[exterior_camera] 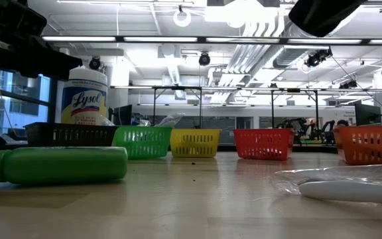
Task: Pick & Place Travel size toiletries
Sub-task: Put the orange toothbrush into the green bin
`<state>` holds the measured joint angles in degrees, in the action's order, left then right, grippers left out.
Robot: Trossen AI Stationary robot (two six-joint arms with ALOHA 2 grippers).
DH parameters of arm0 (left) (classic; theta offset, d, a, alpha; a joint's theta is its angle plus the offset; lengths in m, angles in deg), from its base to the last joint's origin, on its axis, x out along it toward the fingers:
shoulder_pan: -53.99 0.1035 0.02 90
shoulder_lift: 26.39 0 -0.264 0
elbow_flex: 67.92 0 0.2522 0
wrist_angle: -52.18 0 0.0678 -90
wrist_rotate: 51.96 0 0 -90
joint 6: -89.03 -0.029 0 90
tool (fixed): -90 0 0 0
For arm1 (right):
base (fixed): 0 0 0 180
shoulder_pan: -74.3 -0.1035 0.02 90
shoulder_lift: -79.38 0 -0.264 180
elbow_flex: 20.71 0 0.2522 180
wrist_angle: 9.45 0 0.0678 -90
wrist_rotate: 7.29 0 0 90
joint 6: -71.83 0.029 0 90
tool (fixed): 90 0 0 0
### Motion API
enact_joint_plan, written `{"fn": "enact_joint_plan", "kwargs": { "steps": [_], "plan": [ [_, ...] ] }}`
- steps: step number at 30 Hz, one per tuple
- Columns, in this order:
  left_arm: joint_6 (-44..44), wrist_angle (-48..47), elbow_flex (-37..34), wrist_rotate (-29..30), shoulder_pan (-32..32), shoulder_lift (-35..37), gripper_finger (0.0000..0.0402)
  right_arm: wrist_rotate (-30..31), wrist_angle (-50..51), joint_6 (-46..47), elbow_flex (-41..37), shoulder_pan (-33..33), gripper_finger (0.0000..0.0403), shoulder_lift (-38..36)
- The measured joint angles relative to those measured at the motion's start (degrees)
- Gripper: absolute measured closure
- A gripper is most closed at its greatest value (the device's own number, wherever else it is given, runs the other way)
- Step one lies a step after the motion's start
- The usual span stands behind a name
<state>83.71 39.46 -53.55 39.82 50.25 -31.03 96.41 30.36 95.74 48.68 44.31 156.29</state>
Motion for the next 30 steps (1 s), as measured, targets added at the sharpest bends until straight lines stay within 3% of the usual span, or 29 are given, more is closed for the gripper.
{"fn": "enact_joint_plan", "kwargs": {
  "steps": [8, 19, 30],
  "plan": [
    [1.5, 0.0, 0.0, 0.0, 0.0, 0.0, 0.0401, -8.4, 8.8, 10.0, 13.1, -4.9, 0.0401, 14.7],
    [4.8, 0.0, 0.0, 0.0, 0.0, 0.0, 0.0401, -13.4, 3.3, 22.5, 17.3, -6.9, 0.0391, 26.1],
    [8.8, 0.0, 0.0, 0.0, 0.0, 0.0, 0.0401, -16.7, 2.0, 32.3, 17.3, -7.5, 0.0229, 28.5]
  ]
}}
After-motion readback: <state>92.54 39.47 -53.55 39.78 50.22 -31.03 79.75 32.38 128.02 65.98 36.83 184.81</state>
